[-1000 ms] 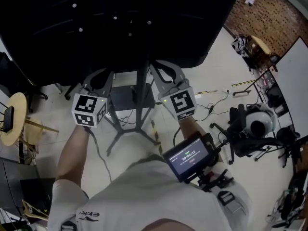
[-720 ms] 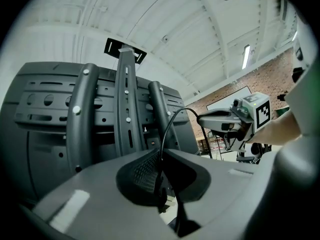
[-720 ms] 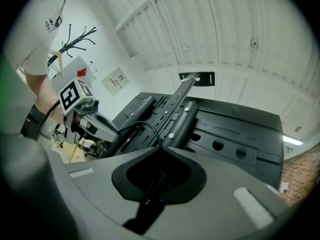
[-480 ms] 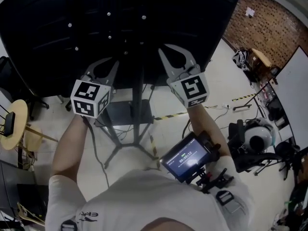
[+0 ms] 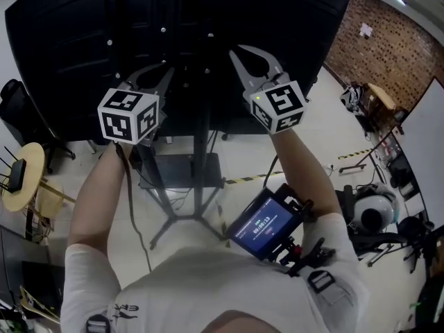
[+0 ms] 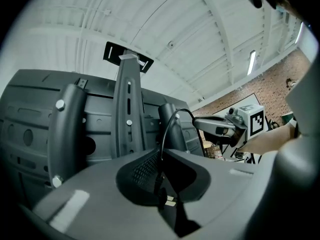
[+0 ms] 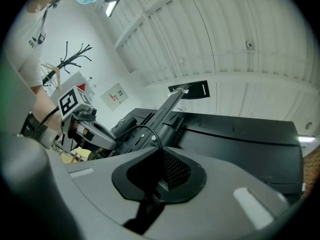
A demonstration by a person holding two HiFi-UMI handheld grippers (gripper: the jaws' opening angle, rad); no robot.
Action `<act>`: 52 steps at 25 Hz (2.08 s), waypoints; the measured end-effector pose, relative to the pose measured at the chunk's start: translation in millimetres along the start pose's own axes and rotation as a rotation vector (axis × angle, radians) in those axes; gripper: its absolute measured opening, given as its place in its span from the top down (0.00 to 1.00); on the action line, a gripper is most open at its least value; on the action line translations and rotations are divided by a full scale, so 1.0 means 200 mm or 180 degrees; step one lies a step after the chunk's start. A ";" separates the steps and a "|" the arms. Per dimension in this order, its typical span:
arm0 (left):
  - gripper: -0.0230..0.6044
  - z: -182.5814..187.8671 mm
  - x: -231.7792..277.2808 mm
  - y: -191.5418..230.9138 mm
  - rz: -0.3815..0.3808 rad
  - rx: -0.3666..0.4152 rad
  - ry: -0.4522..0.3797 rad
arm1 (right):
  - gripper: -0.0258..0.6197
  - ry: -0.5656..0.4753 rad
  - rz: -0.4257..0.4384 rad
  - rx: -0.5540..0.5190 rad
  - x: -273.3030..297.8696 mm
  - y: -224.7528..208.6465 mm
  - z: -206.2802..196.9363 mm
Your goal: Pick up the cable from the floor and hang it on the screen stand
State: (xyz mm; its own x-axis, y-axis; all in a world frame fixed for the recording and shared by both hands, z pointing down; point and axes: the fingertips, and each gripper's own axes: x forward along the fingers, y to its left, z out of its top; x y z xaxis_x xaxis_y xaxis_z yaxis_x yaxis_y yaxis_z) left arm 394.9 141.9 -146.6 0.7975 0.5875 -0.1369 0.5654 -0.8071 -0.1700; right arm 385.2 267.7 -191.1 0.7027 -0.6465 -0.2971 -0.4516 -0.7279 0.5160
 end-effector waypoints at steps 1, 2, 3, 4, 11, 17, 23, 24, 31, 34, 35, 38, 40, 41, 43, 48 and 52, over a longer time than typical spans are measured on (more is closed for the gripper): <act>0.93 0.01 0.01 0.01 0.0008 -0.0015 0.0003 | 0.91 0.0004 0.0039 0.0010 0.00 0.00 -0.01; 0.93 0.01 0.01 0.01 0.0010 -0.0035 0.0006 | 0.91 0.0017 0.0081 0.0009 0.01 -0.01 -0.01; 0.93 0.01 0.02 0.01 0.0004 -0.0059 0.0005 | 0.91 0.0035 0.0117 0.0000 0.01 -0.02 -0.02; 0.93 0.02 0.03 0.02 -0.0006 -0.0078 0.0001 | 0.91 0.0049 0.0143 -0.0011 0.01 -0.03 -0.02; 0.93 0.15 0.08 -0.01 -0.0059 -0.0098 -0.0107 | 0.91 -0.0052 0.0102 0.0038 0.05 -0.15 0.09; 0.93 0.21 0.11 0.03 -0.0093 -0.0190 -0.0151 | 0.91 -0.0068 0.0066 0.0105 0.12 -0.21 0.15; 0.93 0.28 0.12 0.09 -0.0062 -0.0202 -0.0131 | 0.91 0.0032 0.0074 0.0264 0.22 -0.24 0.16; 0.93 0.29 0.13 0.10 -0.0051 -0.0224 -0.0110 | 0.91 0.0063 0.0083 0.0291 0.24 -0.25 0.16; 0.93 0.24 0.19 0.15 -0.0062 -0.0433 0.0088 | 0.91 0.0289 0.0102 0.0396 0.32 -0.27 0.12; 0.93 0.23 0.20 0.17 -0.0044 -0.0438 0.0144 | 0.91 0.0365 0.0100 0.0374 0.34 -0.26 0.11; 0.93 0.22 0.21 0.18 -0.0042 -0.0449 0.0161 | 0.91 0.0392 0.0101 0.0372 0.34 -0.26 0.11; 0.93 0.20 0.23 0.18 -0.0042 -0.0487 0.0198 | 0.91 0.0475 0.0095 0.0359 0.35 -0.26 0.10; 0.93 0.19 0.23 0.18 -0.0050 -0.0507 0.0201 | 0.91 0.0514 0.0087 0.0363 0.35 -0.26 0.09; 0.93 0.19 0.24 0.18 -0.0054 -0.0508 0.0201 | 0.91 0.0531 0.0083 0.0366 0.35 -0.26 0.09; 0.93 0.19 0.24 0.17 -0.0065 -0.0506 0.0212 | 0.91 0.0561 0.0075 0.0375 0.35 -0.26 0.08; 0.93 0.16 0.24 0.16 -0.0089 -0.0525 0.0240 | 0.91 0.0622 0.0074 0.0385 0.35 -0.25 0.04; 0.93 0.15 0.24 0.15 -0.0089 -0.0528 0.0254 | 0.91 0.0650 0.0080 0.0393 0.35 -0.25 0.03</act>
State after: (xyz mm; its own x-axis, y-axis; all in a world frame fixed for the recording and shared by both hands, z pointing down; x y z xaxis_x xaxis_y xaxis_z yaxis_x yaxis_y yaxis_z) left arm 444.0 146.5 -186.8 0.7914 0.6087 -0.0554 0.6093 -0.7929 -0.0083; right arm 452.8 256.9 -242.1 0.7812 -0.6145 -0.1103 -0.5255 -0.7426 0.4152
